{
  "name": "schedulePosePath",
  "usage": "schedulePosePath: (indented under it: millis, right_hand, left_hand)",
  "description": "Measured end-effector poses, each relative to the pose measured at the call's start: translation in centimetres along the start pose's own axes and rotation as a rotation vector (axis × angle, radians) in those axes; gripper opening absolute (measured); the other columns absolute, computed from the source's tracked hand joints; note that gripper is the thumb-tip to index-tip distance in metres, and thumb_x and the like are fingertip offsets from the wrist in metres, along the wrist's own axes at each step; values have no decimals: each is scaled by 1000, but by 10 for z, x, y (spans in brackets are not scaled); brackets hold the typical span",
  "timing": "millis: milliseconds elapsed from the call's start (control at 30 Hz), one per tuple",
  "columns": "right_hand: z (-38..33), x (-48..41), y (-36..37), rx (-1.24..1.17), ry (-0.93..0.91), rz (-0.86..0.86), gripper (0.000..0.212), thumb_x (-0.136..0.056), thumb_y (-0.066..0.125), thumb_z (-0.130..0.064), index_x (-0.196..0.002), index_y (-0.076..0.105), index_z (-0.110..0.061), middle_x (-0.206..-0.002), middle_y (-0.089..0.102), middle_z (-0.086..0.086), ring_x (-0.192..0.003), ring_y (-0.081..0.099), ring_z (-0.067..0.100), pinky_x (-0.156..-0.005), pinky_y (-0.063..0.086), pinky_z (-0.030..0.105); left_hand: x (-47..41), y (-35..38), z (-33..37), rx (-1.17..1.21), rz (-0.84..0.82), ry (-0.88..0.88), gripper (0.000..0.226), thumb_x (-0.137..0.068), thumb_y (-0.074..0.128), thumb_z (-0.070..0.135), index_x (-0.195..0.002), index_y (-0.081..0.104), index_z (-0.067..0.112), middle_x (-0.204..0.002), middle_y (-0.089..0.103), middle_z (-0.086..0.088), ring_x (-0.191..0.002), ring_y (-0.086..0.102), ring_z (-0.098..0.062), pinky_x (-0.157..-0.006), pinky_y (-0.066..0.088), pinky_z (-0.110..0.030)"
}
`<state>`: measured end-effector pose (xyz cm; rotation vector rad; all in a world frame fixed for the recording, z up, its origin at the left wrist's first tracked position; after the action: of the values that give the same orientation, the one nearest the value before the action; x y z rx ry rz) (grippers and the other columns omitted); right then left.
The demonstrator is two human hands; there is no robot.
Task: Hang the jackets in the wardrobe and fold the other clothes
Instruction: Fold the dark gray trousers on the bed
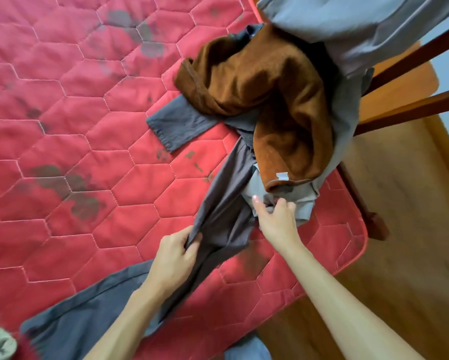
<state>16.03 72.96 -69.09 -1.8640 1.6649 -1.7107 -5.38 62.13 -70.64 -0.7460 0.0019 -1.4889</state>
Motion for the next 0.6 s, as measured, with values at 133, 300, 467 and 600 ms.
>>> schedulePosePath:
  millis: [133, 300, 467, 600]
  right_hand:
    - [-21, 33, 28, -220, 184, -105, 110, -81, 58, -72, -153, 16, 0, -159, 15, 18, -143, 30, 33, -114, 26, 41]
    - [-53, 62, 74, -535, 377, -212, 151, -34, 74, -88, -152, 24, -8, -147, 46, 5, -129, 53, 28, -107, 44, 49]
    - [-116, 126, 82, -798, 377, -344, 56, -65, 83, -19, -115, 65, 1, -108, 74, 16, -91, 72, 28, -88, 56, 48]
    - [-167, 171, 53, -763, 253, -278, 40, -78, 60, 1, -116, 61, 9, -112, 69, 21, -97, 69, 33, -91, 56, 48]
  left_hand:
    - [51, -40, 18, 138, -52, 32, 34, -92, 52, 28, -65, 36, 15, -62, 30, 16, -58, 26, -2, -53, 25, -30]
    - [113, -120, 34, 423, -48, -94, 32, -82, 67, 37, -59, 52, 20, -62, 40, 14, -60, 34, -3, -52, 26, -23]
    - [156, -182, 76, 390, -42, -7, 38, -85, 65, 37, -64, 52, 8, -65, 41, 11, -63, 36, -5, -56, 29, -27]
    - [177, -210, 99, 267, -96, 24, 31, -87, 58, 25, -75, 53, -3, -67, 45, 7, -65, 40, -5, -60, 34, -28]
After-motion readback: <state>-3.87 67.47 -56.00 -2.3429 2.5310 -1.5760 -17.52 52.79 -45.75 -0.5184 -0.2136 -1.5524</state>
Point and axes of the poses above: each hand's wrist, its own x-axis away from the middle knuckle, its own y-axis out of the palm, z = x × y, the point moved 5 cm from there along -x, towards the middle knuckle
